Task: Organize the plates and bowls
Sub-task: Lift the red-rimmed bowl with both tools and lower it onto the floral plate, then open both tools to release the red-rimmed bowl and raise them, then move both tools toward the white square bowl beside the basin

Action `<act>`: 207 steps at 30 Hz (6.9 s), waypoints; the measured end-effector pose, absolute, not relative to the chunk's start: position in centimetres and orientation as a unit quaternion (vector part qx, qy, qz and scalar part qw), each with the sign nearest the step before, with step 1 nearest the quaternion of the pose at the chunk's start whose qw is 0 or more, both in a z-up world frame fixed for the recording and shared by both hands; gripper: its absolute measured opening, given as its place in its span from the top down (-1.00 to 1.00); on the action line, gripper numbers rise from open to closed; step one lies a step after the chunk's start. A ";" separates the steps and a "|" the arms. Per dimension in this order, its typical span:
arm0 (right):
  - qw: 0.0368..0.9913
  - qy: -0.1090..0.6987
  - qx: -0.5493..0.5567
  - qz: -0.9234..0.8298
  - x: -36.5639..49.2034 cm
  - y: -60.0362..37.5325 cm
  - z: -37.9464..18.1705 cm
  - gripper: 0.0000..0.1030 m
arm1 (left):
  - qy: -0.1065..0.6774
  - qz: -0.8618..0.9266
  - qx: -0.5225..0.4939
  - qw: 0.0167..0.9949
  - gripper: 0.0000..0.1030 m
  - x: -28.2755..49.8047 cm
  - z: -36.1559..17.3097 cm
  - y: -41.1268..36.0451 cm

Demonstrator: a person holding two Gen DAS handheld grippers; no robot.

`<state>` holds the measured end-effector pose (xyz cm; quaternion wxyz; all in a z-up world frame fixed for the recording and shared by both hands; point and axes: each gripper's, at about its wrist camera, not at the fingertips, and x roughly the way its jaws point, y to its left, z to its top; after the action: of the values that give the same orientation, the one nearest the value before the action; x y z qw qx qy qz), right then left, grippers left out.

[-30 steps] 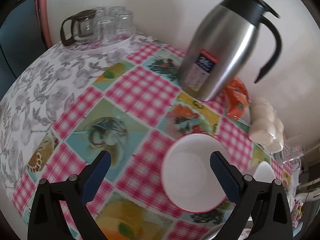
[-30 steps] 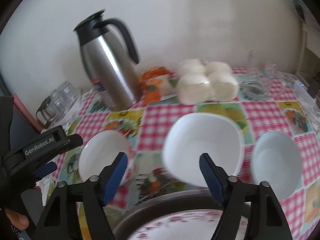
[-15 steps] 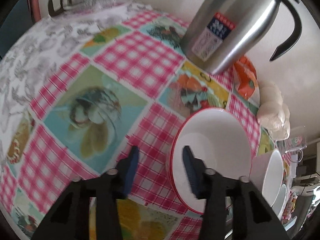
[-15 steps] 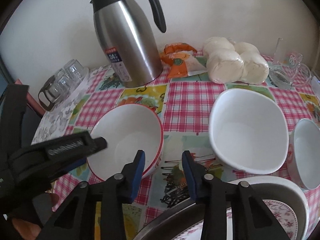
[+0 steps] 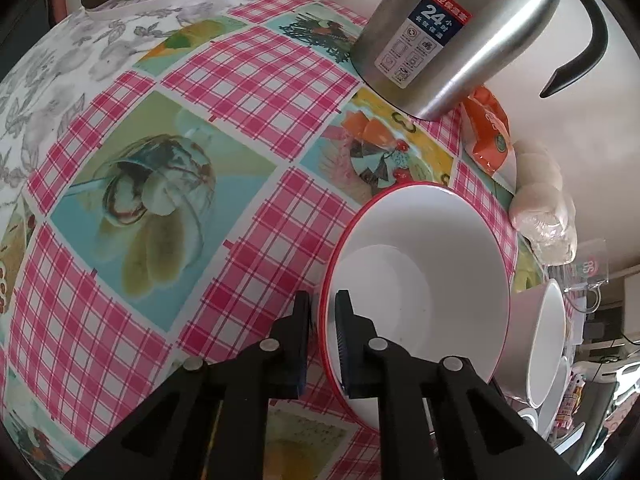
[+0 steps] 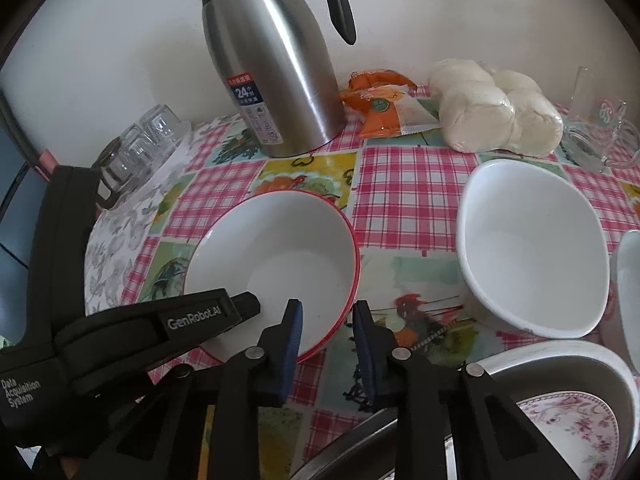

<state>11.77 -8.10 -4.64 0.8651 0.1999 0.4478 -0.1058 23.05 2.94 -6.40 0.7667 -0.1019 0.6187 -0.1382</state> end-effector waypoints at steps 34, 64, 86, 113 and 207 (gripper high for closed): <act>0.925 0.315 0.179 -0.116 3.1 -9.5 8.7 0.47 | 0.499 -0.220 -0.098 0.832 0.70 14.9 9.0 0.1; 0.900 0.329 0.219 -0.186 -8.6 -16.0 8.4 0.47 | 0.504 -0.299 -0.005 0.810 0.66 4.7 7.8 -7.8; 0.866 0.407 0.247 -0.152 -8.3 -14.0 2.3 0.47 | 0.571 -0.251 -0.009 0.782 0.62 4.8 2.2 -4.3; 0.840 0.449 0.257 -0.167 -7.6 -15.1 -0.6 0.45 | 0.624 -0.244 -0.009 0.742 0.61 4.8 -1.7 -4.7; 0.878 0.377 0.170 -0.241 -8.6 -14.9 2.0 -1.00 | 0.488 -0.072 0.060 0.868 -0.91 7.2 1.6 -0.3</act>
<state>-8.62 -14.90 1.97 0.8779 0.1696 0.3772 -0.2412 7.19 -0.29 1.56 0.8679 0.0599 0.4877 -0.0722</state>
